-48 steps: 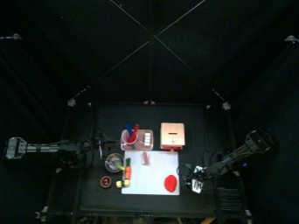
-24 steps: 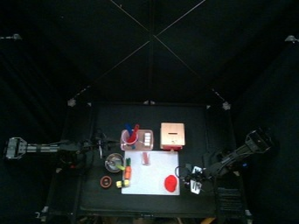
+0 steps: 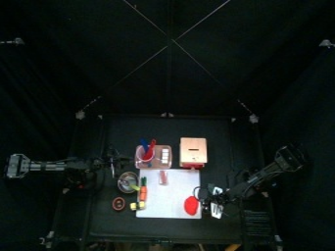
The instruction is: Cut dough with cookie cutter and remove excess
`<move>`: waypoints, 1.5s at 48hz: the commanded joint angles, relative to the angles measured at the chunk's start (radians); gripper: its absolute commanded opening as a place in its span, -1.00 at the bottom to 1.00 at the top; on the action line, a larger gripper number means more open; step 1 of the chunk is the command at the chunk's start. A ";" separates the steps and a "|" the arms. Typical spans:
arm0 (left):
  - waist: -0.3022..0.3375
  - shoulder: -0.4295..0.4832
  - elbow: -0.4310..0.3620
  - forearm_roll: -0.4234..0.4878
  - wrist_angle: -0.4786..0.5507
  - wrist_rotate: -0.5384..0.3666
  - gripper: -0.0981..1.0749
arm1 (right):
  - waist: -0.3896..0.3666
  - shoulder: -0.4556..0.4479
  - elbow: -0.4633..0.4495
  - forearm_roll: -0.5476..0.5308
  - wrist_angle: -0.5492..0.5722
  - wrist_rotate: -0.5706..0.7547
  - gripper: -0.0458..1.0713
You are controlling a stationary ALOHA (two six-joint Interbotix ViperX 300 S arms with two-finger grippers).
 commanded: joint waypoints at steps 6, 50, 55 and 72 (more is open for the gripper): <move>0.002 0.002 -0.009 0.003 -0.011 0.002 0.15 | -0.017 -0.015 -0.055 -0.018 0.000 -0.003 0.19; 0.005 0.003 -0.006 0.003 -0.009 0.005 0.15 | -0.098 0.000 -0.193 -0.109 -0.058 -0.017 0.19; 0.005 0.003 -0.006 0.005 -0.009 0.005 0.15 | -0.114 0.008 -0.195 -0.109 -0.075 -0.017 0.19; 0.006 0.002 0.000 0.003 -0.006 0.005 0.15 | -0.121 0.063 -0.196 -0.097 -0.112 -0.017 0.19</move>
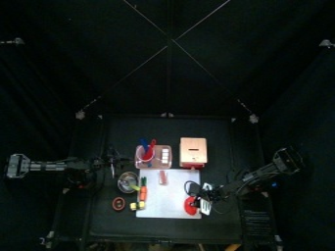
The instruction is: Cut dough with cookie cutter and remove excess
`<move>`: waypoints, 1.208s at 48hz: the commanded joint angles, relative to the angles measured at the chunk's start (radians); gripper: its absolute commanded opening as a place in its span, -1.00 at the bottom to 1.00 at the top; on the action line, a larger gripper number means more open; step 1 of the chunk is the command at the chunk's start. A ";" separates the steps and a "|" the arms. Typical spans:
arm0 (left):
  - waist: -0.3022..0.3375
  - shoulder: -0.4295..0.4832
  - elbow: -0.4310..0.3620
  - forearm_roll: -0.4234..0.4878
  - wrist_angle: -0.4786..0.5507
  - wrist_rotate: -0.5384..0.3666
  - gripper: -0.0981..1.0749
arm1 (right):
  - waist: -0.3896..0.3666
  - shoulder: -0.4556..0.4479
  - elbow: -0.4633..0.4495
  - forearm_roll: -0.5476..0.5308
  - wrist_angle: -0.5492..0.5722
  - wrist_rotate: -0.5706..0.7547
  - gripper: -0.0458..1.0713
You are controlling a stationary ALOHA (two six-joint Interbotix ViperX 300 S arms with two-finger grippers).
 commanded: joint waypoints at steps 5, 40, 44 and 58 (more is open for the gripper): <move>0.002 0.002 -0.008 0.002 -0.006 0.002 0.15 | -0.005 0.017 -0.058 0.005 -0.014 -0.002 0.19; 0.002 0.002 -0.005 0.005 -0.005 0.002 0.15 | -0.006 0.075 -0.049 0.021 -0.034 -0.002 0.19; 0.002 0.003 -0.005 0.005 -0.005 0.002 0.15 | -0.006 0.077 -0.048 0.021 -0.034 -0.002 0.20; 0.002 0.002 -0.005 0.005 -0.005 0.002 0.15 | -0.006 0.078 -0.037 0.021 -0.029 0.000 0.26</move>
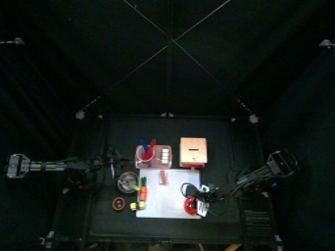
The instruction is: Cut dough with cookie cutter and remove excess
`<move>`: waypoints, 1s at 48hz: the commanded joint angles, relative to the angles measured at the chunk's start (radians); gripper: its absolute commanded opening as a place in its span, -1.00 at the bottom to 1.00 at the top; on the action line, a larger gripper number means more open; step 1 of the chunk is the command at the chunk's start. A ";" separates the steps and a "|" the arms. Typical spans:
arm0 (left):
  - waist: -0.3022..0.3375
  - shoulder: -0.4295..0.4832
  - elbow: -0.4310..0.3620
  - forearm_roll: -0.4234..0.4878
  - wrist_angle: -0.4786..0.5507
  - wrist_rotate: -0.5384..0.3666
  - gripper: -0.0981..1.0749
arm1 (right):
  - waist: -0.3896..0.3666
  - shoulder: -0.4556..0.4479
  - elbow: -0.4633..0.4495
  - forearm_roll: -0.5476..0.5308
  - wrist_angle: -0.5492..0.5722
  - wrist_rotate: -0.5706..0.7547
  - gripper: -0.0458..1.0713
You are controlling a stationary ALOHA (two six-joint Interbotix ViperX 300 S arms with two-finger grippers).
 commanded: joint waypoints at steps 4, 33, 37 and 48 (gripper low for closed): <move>0.000 0.002 -0.011 0.003 -0.003 0.002 0.15 | -0.005 -0.011 -0.032 -0.002 -0.002 0.002 0.31; -0.028 0.011 -0.029 0.012 -0.028 0.000 0.15 | 0.015 -0.261 0.055 -0.124 0.002 0.018 0.41; -0.044 0.020 -0.035 0.014 -0.048 -0.002 0.15 | 0.009 -0.310 0.101 -0.153 -0.049 0.037 0.41; -0.078 0.081 -0.054 0.015 -0.110 -0.003 0.15 | 0.006 -0.417 0.199 -0.310 -0.120 0.212 0.41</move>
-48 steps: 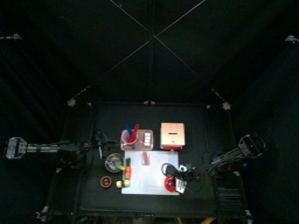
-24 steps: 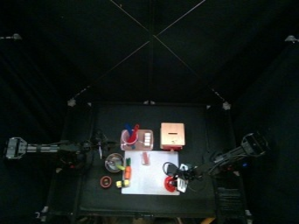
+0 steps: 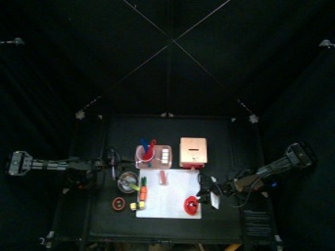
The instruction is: Cut dough with cookie cutter and remove excess
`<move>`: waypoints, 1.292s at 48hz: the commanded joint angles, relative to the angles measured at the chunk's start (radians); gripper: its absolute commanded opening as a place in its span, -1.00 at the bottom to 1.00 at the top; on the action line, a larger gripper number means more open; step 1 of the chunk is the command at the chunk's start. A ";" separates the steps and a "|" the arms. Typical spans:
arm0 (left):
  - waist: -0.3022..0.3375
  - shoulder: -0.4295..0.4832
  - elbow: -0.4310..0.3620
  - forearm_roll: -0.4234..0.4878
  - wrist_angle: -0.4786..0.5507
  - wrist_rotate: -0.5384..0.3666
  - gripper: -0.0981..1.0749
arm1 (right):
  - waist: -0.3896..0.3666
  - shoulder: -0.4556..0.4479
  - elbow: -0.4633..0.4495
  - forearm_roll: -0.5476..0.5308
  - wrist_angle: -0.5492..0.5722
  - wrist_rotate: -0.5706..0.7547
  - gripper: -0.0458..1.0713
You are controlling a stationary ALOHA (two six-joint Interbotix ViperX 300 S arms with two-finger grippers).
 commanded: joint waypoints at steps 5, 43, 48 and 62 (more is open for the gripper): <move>-0.031 0.074 -0.054 0.017 -0.048 0.002 0.15 | 0.006 -0.074 0.069 -0.146 -0.021 0.161 0.41; -0.164 0.529 -0.285 0.149 -0.291 0.005 0.16 | 0.307 -0.049 0.147 -0.815 0.249 0.989 0.41; -0.176 0.614 -0.327 0.158 -0.360 0.003 0.16 | 0.387 -0.023 0.149 -0.893 0.347 1.114 0.41; -0.198 0.825 -0.472 0.202 -0.456 -0.006 0.30 | 0.565 0.176 0.098 -1.012 0.592 1.364 0.41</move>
